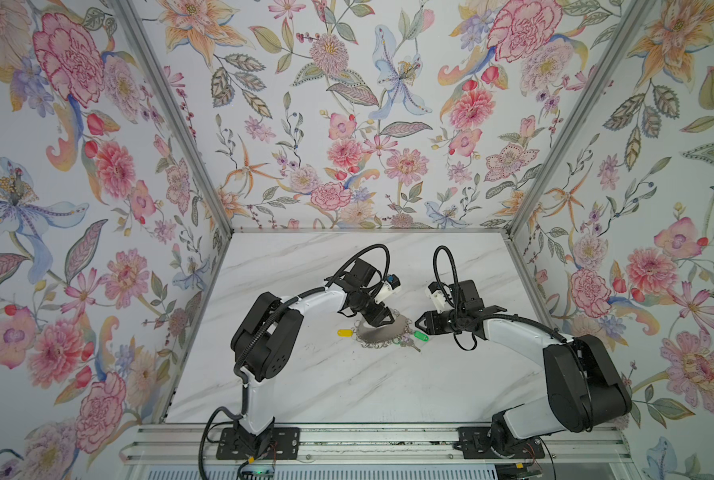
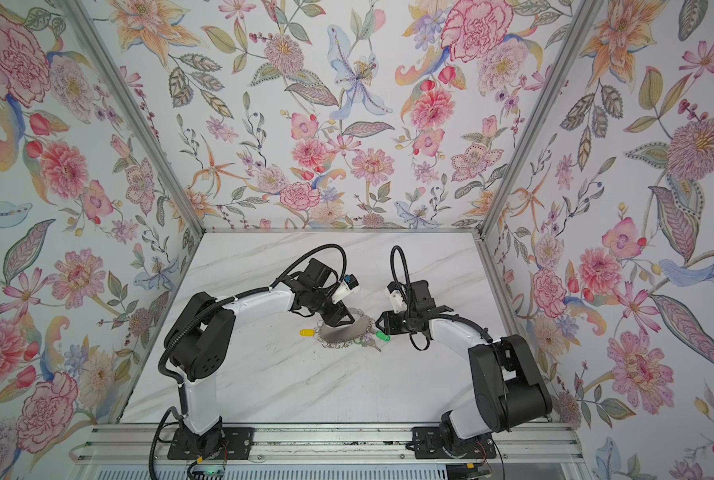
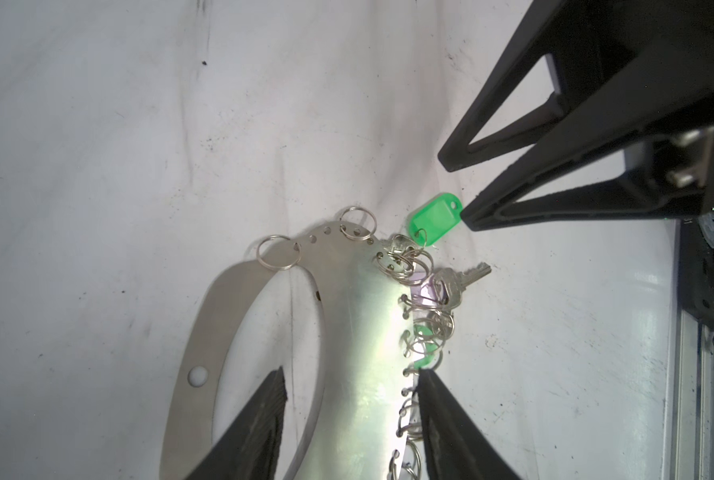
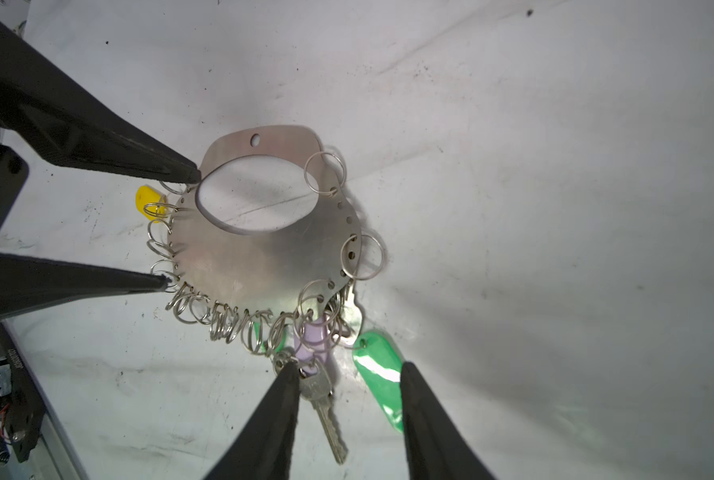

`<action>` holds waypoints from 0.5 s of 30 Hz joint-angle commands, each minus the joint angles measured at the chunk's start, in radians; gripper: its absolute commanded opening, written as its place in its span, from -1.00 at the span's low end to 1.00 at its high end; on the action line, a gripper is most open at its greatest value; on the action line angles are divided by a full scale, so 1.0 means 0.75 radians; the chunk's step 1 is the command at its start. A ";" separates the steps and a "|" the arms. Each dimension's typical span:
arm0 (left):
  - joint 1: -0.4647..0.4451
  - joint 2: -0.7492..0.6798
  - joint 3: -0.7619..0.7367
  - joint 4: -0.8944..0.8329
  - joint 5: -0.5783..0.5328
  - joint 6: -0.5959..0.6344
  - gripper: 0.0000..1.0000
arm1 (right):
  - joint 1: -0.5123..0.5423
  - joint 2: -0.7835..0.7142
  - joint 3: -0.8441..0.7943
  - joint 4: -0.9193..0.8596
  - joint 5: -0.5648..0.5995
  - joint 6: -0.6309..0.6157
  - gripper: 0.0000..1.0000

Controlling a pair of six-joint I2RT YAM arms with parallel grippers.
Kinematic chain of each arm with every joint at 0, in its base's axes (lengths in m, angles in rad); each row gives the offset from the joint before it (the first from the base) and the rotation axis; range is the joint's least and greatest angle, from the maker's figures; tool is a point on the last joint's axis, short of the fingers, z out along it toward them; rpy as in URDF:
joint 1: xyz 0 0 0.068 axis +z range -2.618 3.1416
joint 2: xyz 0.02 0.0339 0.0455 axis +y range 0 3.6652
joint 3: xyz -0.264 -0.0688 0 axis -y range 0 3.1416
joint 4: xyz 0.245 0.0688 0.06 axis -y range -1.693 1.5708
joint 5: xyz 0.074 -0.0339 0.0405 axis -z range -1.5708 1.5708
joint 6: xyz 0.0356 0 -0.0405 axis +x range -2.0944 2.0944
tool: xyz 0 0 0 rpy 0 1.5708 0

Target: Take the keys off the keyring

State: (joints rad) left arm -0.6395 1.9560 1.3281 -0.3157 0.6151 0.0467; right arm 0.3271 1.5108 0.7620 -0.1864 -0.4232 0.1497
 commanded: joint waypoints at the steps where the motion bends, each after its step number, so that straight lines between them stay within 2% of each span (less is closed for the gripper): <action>1: 0.014 -0.016 -0.042 0.060 -0.025 -0.035 0.11 | 0.020 0.074 0.071 -0.102 0.032 -0.068 -0.16; 10: 0.036 -0.069 -0.140 0.124 -0.015 -0.052 0.15 | 0.106 0.247 0.233 -0.284 0.073 -0.199 -0.24; 15: 0.052 -0.077 -0.174 0.147 -0.007 -0.054 0.15 | 0.164 0.244 0.242 -0.284 0.110 -0.220 -0.26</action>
State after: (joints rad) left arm -0.6132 1.9385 1.2167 -0.2333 0.6136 0.0174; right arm 0.4328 1.6962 0.9279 -0.3561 -0.3706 0.0273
